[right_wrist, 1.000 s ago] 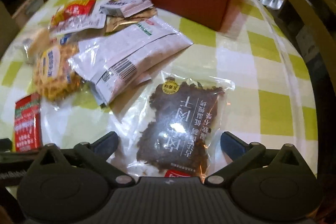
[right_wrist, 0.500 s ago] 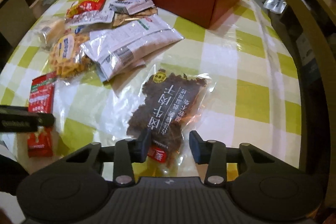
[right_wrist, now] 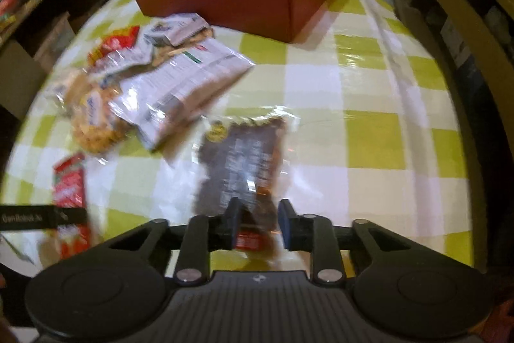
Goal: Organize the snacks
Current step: 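Lift the red packet with the left gripper while the right gripper lifts the jerky bag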
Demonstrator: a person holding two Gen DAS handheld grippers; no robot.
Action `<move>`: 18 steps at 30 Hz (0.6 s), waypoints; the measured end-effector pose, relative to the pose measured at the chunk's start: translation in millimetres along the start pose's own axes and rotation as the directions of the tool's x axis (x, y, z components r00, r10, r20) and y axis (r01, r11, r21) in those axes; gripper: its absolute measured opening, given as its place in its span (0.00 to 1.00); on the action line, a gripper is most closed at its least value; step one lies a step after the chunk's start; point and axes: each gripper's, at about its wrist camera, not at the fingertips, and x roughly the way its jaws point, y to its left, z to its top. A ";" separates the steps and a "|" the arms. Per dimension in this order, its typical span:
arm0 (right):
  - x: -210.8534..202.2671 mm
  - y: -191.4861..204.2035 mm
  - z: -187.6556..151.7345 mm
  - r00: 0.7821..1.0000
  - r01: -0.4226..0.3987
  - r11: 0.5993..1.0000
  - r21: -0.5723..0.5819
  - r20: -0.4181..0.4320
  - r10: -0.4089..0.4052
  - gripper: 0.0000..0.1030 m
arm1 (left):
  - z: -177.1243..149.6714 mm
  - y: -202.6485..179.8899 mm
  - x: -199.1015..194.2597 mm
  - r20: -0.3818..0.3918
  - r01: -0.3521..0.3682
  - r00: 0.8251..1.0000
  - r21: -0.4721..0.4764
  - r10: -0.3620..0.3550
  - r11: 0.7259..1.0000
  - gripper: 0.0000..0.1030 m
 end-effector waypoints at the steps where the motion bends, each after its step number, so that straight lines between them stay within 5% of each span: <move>1: -1.0 0.9 0.8 1.000 -0.014 1.000 -0.001 0.007 0.014 0.59 | -1.6 4.6 -1.7 0.001 0.013 1.000 -0.032 -0.013 0.999 0.86; 3: 5.7 8.5 3.8 1.000 0.017 0.999 -0.028 -0.012 -0.018 0.90 | -2.2 8.7 -4.7 0.021 0.027 0.999 -0.055 -0.026 0.998 0.87; 7: 28.6 33.0 -6.1 0.995 0.079 0.986 -0.145 -0.056 -0.087 1.00 | -9.1 2.1 1.0 0.005 -0.003 1.000 -0.046 0.003 0.999 0.99; 9: 37.4 50.1 -16.1 0.990 0.125 0.959 -0.254 -0.033 -0.138 1.00 | -17.9 -4.3 8.5 -0.033 -0.027 0.999 -0.031 0.026 0.999 1.00; 11: 37.0 42.4 -13.9 0.994 0.099 0.971 -0.218 -0.031 -0.108 1.00 | -24.6 -15.5 14.5 -0.027 -0.099 0.995 0.012 0.099 0.995 1.00; 18: 32.6 34.9 -13.9 0.994 0.088 0.957 -0.275 -0.035 -0.102 0.98 | -25.0 -15.9 10.7 0.006 -0.090 0.996 -0.003 0.090 0.996 0.92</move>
